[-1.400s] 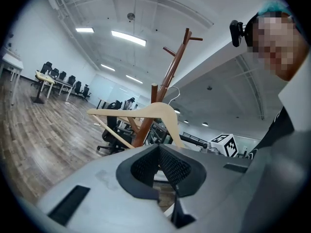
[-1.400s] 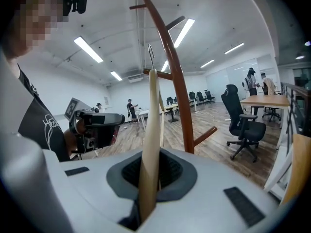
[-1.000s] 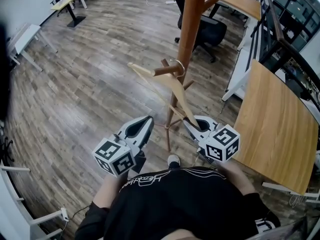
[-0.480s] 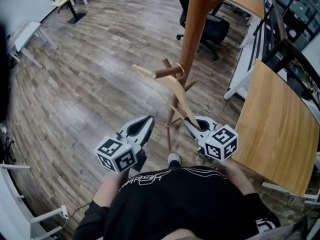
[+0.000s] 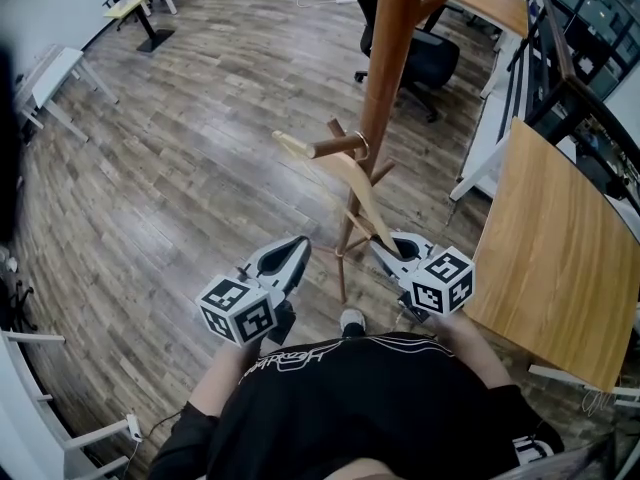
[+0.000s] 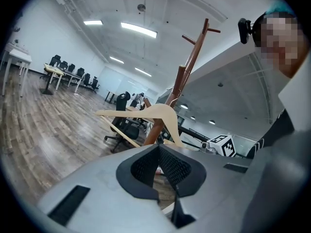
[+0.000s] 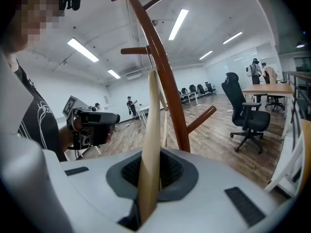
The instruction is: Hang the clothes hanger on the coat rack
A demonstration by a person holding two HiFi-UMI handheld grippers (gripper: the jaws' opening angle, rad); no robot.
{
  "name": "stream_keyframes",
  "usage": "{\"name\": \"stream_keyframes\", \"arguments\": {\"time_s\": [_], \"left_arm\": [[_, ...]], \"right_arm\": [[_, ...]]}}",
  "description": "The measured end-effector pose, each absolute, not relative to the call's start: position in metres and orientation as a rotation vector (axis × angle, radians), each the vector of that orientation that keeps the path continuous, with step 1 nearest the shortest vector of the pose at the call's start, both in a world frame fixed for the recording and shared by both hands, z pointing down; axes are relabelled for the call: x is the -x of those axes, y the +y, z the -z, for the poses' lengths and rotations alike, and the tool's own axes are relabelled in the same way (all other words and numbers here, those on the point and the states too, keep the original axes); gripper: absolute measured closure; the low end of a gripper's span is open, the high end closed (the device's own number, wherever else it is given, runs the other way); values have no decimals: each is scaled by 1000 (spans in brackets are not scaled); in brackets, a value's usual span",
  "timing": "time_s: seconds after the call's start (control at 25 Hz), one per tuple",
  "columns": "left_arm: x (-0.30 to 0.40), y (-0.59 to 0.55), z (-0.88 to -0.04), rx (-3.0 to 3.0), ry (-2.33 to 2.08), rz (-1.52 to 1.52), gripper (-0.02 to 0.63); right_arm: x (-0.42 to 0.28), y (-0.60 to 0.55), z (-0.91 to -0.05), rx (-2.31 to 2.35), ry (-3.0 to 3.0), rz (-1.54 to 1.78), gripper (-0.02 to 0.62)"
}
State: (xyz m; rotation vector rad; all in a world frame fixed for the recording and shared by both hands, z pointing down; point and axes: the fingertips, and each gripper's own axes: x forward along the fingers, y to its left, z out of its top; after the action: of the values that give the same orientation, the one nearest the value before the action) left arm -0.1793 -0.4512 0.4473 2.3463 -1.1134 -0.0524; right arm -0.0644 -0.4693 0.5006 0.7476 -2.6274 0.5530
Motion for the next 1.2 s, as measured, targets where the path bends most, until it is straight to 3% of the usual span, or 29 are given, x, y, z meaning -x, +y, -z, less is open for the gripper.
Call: {"name": "stream_keyframes", "arguments": {"time_s": [0.24, 0.36, 0.52, 1.0, 1.2], "left_arm": [[188, -440, -440, -2351, -1135, 58, 598], [193, -429, -431, -2367, -1139, 71, 598], [201, -412, -422, -2380, -1155, 83, 598], [194, -327, -425, -2449, -1027, 90, 598], [178, -290, -425, -2473, -902, 93, 598]], "right_arm": [[64, -464, -499, -793, -2626, -523, 538], [64, -458, -487, -816, -2644, -440, 394], [55, -457, -457, -961, -2680, -372, 353], [45, -325, -390, -1019, -2984, -422, 358], [47, -273, -397, -1007, -2972, -528, 528]]}}
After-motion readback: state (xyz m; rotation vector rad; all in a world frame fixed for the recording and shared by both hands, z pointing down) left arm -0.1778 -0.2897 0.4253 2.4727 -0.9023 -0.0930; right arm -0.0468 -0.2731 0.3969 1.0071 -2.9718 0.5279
